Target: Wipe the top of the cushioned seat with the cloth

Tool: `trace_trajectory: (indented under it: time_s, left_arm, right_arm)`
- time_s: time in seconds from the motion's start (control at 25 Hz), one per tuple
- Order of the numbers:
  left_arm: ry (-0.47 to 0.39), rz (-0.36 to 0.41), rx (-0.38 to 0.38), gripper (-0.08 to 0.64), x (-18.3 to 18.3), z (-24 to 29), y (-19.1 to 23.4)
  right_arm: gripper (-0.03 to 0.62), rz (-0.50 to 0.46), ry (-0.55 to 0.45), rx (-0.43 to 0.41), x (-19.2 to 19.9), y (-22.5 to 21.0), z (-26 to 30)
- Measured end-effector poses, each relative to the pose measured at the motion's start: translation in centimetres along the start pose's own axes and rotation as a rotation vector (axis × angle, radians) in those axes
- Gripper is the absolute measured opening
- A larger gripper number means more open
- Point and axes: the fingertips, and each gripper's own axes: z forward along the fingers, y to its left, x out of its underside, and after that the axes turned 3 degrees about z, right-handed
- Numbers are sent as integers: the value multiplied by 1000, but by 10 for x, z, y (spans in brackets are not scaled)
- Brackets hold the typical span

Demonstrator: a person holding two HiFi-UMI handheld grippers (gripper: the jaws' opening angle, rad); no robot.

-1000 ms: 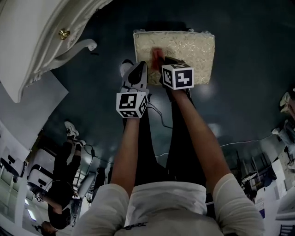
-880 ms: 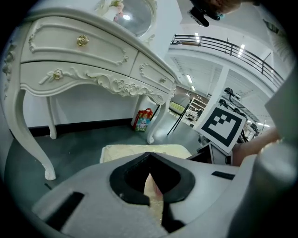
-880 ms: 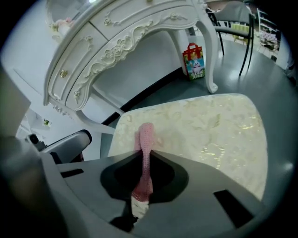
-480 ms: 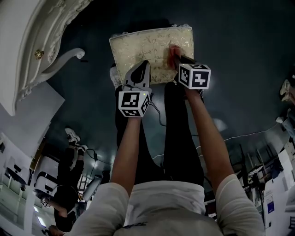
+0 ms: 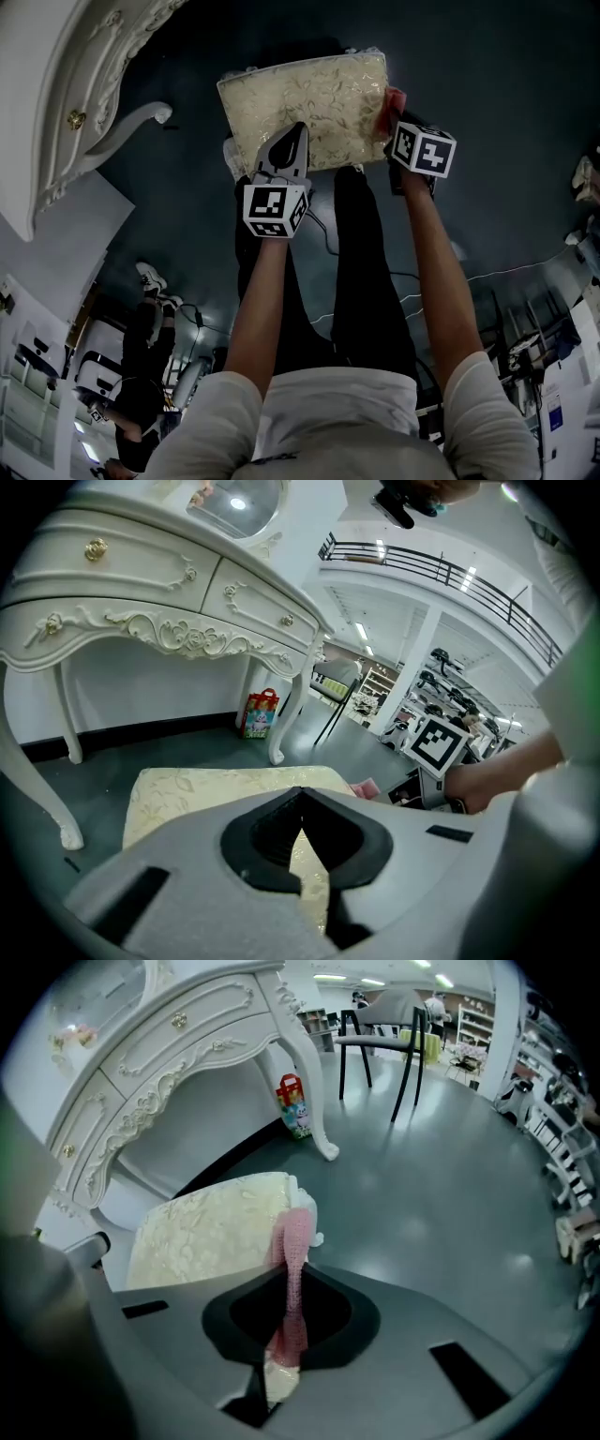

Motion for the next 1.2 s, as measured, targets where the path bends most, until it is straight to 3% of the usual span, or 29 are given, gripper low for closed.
trace_trajectory:
  time_s: [0.16,0.28,0.56,0.84,1.04,1.2]
  left_arm:
    - [-12,-15,-22,14,-3,-6,11]
    - [-23,-39,-59,14,-4,-16,26]
    - [-25,-67,-140,14,4,-60,87]
    - [-37,-85,-215,14,7,-102,142]
    - [-45,-91,-227,14,8,-115,153]
    - [-49,-97,-225,14,10,-113,150]
  right_arm:
    - [25,-2,13,47,-4,-12,1]
    - [25,-17,-14,34,-10,3,-8]
    - [25,-157,17,-170,19,150,6]
    - [25,-263,126,-363,69,288,35]
    - [25,-293,219,-354,97,313,54]
    - [25,-291,224,-335,98,309,56]
